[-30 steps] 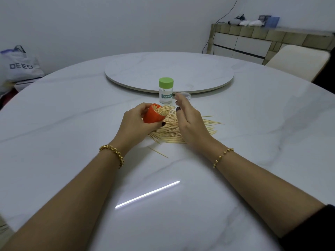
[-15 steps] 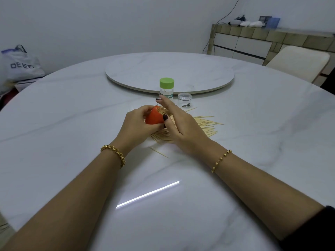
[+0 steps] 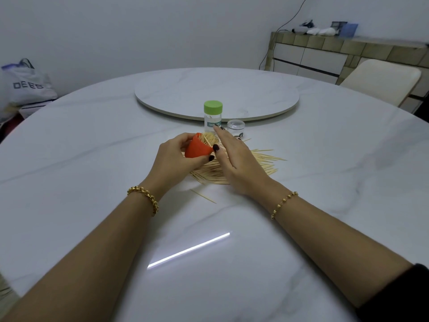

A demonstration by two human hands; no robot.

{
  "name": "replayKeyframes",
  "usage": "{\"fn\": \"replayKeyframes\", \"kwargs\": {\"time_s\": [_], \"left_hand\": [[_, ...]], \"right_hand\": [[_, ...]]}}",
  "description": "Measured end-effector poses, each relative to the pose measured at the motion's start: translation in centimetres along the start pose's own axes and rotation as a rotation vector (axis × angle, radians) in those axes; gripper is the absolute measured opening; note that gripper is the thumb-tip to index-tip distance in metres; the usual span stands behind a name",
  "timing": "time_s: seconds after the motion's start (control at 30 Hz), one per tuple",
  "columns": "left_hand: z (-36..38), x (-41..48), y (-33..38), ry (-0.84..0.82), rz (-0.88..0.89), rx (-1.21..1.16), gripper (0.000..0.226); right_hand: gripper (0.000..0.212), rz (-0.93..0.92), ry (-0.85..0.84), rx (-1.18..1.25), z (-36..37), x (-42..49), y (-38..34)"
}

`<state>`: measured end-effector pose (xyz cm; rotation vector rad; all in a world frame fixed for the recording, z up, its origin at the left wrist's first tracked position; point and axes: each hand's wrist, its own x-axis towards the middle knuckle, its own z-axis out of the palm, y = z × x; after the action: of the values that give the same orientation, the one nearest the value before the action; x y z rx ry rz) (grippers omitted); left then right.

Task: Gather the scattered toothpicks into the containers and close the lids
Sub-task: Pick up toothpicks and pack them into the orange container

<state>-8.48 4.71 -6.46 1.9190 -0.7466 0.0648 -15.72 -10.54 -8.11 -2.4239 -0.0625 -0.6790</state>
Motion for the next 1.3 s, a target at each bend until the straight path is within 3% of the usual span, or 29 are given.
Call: {"fn": "replayKeyframes", "kwargs": {"time_s": [0.5, 0.97, 1.3], "left_hand": [[-0.15, 0.01, -0.01, 0.009, -0.001, -0.023, 0.045], [-0.07, -0.07, -0.11, -0.026, 0.0, 0.022, 0.052], [0.06, 0.06, -0.42, -0.023, -0.003, 0.009, 0.058]], "right_hand": [[0.046, -0.21, 0.056, -0.04, 0.27, 0.57, 0.59], [0.019, -0.367, 0.321, -0.098, -0.01, 0.58, 0.32], [0.015, -0.317, 0.461, -0.03, -0.49, 0.38, -0.13]]}}
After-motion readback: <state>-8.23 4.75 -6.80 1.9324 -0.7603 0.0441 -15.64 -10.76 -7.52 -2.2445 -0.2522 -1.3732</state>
